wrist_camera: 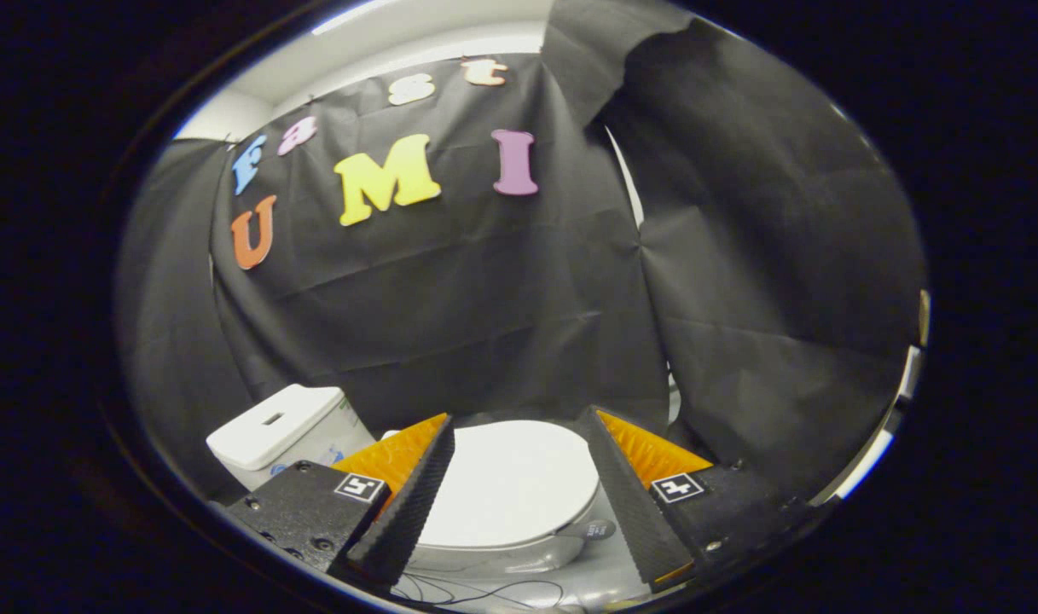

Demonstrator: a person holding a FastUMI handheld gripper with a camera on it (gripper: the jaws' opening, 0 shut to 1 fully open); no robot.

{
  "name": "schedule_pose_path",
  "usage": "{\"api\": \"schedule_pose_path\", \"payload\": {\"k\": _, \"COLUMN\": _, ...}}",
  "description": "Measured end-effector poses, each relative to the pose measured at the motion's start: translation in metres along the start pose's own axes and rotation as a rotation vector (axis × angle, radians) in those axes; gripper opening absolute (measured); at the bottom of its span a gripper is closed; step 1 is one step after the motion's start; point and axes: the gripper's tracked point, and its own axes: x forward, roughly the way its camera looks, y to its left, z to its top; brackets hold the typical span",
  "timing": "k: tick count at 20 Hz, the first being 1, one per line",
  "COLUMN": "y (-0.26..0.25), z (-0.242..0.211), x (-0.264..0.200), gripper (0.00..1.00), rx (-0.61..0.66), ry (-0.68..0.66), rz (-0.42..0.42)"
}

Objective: Open the toilet lid.

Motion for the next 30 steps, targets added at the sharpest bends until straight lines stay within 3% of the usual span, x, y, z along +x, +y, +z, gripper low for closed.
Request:
{"api": "schedule_pose_path", "payload": {"k": 8, "y": -0.075, "z": -0.054, "x": 0.063, "gripper": 0.99, "rx": 0.279, "ry": 0.151, "rz": -0.010}}
{"api": "schedule_pose_path", "payload": {"k": 15, "y": -0.118, "z": -0.124, "x": 0.078, "gripper": 0.95, "rx": 0.565, "ry": 0.287, "rz": -0.012}}
{"api": "schedule_pose_path", "payload": {"k": 21, "y": -0.122, "z": -0.151, "x": 0.072, "gripper": 0.90, "rx": 0.671, "ry": 0.339, "rz": 0.027}}
{"api": "schedule_pose_path", "payload": {"k": 24, "y": -0.118, "z": -0.167, "x": 0.075, "gripper": 0.80, "rx": 0.700, "ry": 0.370, "rz": 0.052}}
{"api": "schedule_pose_path", "payload": {"k": 30, "y": -0.119, "z": -0.198, "x": 0.075, "gripper": 0.72, "rx": 0.775, "ry": 0.445, "rz": 0.080}}
